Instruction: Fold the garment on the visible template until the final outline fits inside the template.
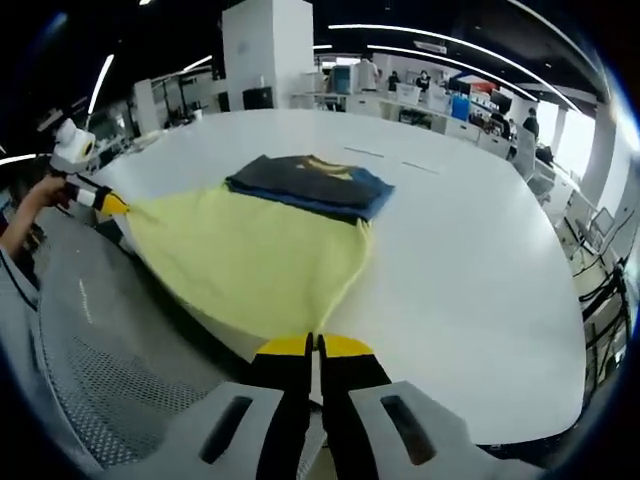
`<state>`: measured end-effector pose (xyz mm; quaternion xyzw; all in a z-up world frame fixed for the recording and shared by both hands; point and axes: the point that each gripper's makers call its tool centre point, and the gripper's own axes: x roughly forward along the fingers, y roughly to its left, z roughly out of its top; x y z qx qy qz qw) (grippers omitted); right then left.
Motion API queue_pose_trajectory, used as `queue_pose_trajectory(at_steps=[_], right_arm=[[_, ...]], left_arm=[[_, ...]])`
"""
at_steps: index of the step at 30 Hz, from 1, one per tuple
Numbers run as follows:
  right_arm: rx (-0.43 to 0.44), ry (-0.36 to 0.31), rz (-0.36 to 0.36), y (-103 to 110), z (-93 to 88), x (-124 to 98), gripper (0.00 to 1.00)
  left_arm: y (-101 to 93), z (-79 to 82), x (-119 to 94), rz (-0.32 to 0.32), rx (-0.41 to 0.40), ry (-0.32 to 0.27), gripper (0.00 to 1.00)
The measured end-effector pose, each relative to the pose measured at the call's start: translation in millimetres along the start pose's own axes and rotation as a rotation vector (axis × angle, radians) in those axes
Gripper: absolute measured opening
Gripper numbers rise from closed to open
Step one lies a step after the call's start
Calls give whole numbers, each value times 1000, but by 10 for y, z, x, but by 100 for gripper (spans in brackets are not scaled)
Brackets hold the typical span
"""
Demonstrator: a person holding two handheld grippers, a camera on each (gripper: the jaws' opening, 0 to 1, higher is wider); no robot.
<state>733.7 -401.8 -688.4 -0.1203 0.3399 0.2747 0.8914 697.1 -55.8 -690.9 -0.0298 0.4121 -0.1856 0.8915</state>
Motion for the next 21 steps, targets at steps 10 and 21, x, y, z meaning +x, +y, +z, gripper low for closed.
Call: queue_pose_trajectory(at_steps=[10, 21], right_arm=[[-24, -20, -9, 51, 76, -134, 2], [-35, -19, -8, 147, 53, -294, 2]], left_arm=[[-56, 36, -152, -1, 6, -29, 0], [-142, 32, -306, -8, 8, -55, 0]])
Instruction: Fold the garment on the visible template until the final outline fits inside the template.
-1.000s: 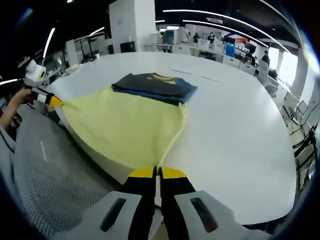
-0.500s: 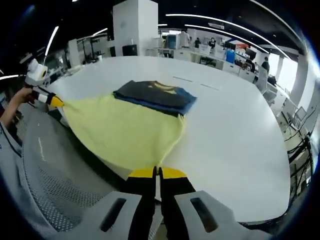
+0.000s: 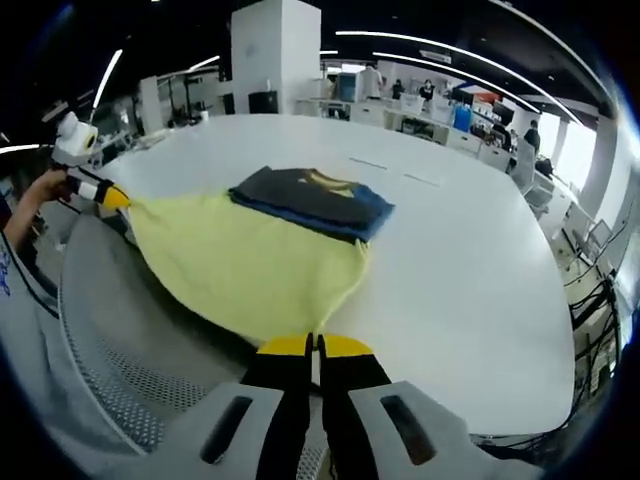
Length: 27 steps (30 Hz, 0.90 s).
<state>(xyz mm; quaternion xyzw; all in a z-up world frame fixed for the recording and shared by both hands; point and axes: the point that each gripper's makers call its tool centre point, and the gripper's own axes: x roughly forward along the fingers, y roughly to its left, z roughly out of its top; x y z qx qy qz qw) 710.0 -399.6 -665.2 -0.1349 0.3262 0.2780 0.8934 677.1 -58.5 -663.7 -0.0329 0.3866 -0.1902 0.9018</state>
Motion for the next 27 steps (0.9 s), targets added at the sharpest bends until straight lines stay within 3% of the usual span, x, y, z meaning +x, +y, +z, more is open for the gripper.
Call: queue_pose_trajectory(at_steps=[14, 27], right_arm=[[-23, -9, 11, 90, 82, -199, 2], [-63, -11, -9, 125, 179, -393, 2]], left_arm=[[-15, -28, -175, 8, 14, -9, 0], [-60, 55, -388, 6, 43, -34, 0]])
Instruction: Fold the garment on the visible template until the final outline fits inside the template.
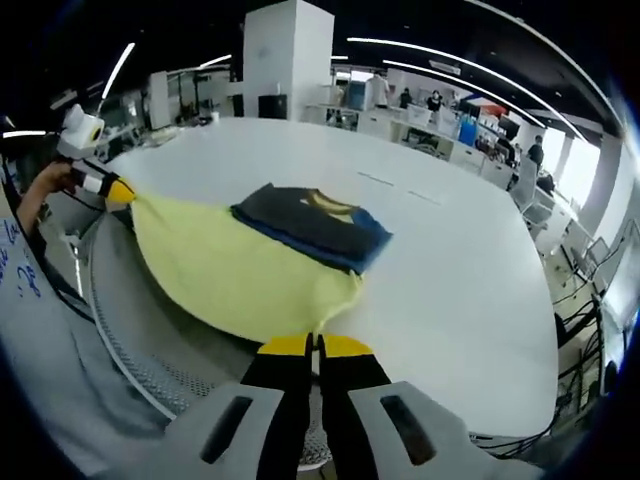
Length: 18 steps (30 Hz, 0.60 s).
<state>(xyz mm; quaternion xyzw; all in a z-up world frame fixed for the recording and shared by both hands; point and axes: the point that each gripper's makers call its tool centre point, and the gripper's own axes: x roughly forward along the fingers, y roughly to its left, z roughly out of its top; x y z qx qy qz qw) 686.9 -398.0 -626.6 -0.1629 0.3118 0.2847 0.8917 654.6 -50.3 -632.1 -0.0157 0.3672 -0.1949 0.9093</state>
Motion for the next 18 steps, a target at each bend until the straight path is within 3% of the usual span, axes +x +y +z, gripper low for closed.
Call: queue_pose_trajectory(at_steps=[7, 18], right_arm=[[-10, -30, 14, 35, 118, -96, 2], [-31, -94, 8, 80, 378, -268, 2]], left_arm=[[-13, 27, -110, 23, 8, -9, 0], [-113, 273, -314, 29, 74, -51, 0]])
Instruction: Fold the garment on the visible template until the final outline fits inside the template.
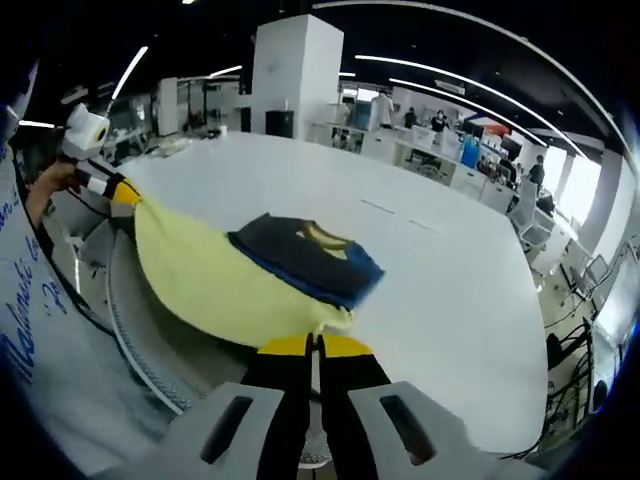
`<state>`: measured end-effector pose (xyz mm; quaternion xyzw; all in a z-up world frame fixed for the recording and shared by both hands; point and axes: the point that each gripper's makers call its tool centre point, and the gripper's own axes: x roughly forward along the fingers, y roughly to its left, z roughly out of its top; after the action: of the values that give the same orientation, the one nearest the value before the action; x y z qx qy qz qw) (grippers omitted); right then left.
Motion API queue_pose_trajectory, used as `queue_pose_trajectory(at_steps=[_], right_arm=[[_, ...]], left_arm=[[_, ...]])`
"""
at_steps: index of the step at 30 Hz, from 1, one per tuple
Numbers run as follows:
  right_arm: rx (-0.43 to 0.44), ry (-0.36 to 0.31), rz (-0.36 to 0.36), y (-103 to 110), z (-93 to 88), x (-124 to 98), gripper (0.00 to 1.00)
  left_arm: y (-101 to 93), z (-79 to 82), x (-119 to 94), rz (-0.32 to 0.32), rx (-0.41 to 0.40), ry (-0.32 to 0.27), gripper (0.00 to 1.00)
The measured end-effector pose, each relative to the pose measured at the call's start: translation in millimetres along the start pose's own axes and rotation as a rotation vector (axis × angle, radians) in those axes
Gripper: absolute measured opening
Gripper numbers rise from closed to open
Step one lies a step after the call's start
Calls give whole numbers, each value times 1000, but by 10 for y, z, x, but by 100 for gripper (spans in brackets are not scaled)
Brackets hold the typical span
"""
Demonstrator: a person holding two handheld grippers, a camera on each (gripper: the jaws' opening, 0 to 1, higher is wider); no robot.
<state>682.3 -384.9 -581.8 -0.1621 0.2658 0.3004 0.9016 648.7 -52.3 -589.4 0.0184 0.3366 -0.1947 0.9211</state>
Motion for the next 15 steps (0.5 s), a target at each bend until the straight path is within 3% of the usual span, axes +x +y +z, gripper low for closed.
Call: queue_pose_trajectory(at_steps=[15], right_arm=[[-19, -48, 8, 33, 212, -205, 2]], left_arm=[[-68, 173, -210, 7, 34, -43, 0]])
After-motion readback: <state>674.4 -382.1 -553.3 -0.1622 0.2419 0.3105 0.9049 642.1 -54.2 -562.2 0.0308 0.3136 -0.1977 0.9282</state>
